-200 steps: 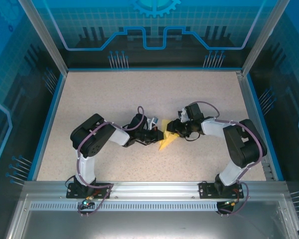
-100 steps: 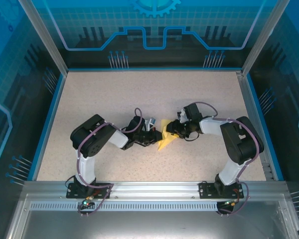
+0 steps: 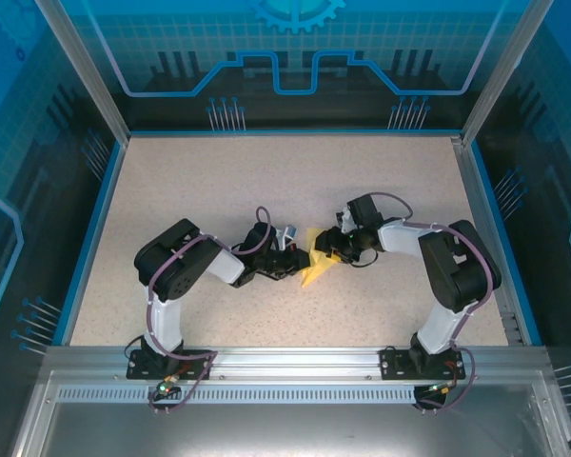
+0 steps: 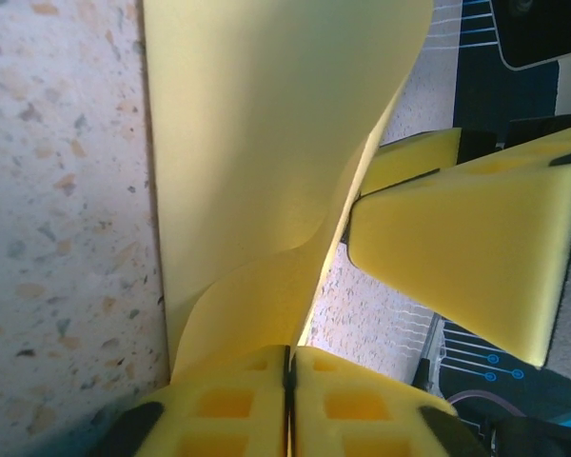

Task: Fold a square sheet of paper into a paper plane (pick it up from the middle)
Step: Fourth fold the wing at the center of the table.

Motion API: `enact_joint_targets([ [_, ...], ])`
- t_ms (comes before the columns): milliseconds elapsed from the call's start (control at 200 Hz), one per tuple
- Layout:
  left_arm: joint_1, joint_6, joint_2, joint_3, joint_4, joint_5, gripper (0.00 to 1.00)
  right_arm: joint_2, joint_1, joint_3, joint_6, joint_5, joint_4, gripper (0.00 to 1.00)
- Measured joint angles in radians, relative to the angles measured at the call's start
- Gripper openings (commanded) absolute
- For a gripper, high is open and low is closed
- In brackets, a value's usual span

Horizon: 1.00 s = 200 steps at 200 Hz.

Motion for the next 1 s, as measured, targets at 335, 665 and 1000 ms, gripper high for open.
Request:
enact_joint_targets([
  [335,0.006,0.013,-0.037,0.0,-0.018,0.019,0.34,0.01,0.01,0.03,0.001,0.025,-0.047,0.52],
  [665,0.043,0.06,-0.149,-0.038,-0.117,-0.025,0.45,0.011,0.011,0.032,0.008,0.026,-0.047,0.52],
  [1000,-0.008,0.1,-0.152,0.029,-0.238,-0.062,0.43,0.011,0.011,0.033,0.016,0.02,-0.045,0.56],
])
